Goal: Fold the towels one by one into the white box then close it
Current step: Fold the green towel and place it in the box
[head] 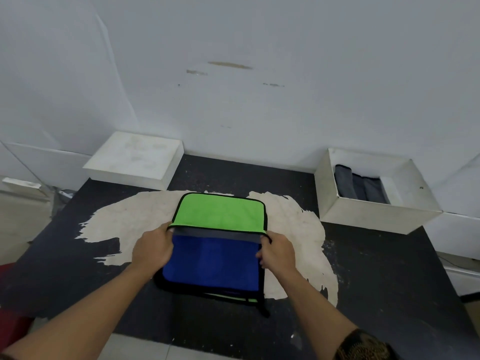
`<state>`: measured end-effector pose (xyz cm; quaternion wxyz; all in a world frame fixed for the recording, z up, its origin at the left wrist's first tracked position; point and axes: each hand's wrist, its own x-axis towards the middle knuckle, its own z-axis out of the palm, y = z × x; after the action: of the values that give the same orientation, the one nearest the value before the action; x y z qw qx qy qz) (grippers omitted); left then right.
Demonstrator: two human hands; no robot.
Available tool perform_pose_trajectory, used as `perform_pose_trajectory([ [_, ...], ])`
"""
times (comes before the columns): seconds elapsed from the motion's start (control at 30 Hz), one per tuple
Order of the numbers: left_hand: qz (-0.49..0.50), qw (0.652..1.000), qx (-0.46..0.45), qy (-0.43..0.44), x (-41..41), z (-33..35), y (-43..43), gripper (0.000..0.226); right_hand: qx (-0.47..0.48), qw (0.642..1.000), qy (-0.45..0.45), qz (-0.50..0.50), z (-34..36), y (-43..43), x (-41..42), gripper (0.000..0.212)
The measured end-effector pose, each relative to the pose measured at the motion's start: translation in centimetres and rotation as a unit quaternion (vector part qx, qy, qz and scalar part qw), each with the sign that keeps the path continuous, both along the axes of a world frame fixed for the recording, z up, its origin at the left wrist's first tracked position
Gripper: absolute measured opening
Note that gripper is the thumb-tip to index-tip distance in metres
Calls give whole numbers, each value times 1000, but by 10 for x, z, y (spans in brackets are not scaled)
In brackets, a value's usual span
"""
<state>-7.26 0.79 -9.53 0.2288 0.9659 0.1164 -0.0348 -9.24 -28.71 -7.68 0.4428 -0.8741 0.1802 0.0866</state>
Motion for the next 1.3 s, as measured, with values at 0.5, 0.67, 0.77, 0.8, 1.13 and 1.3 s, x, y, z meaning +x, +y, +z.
perform_pose_trajectory([
  [0.5,317,785,-529,-51,14,25,-19,34,422,879,42,-216,0,-10,-1,23],
  [0.67,351,861,-367,-13,4,2,-13,11,389,886,69,-244,-14,-10,-9,22],
  [0.77,326,874,-357,47,-3,-2,-10,16,380,887,78,-251,-19,-13,-13,23],
  [0.8,310,875,-367,64,-3,-4,-10,22,378,887,83,-253,-20,-14,-13,24],
  [1.13,285,885,-366,28,-4,5,-9,10,386,872,124,-274,-6,-15,-1,48],
  [1.3,247,865,-420,116,9,13,-9,28,359,878,111,-298,-1,-13,8,19],
])
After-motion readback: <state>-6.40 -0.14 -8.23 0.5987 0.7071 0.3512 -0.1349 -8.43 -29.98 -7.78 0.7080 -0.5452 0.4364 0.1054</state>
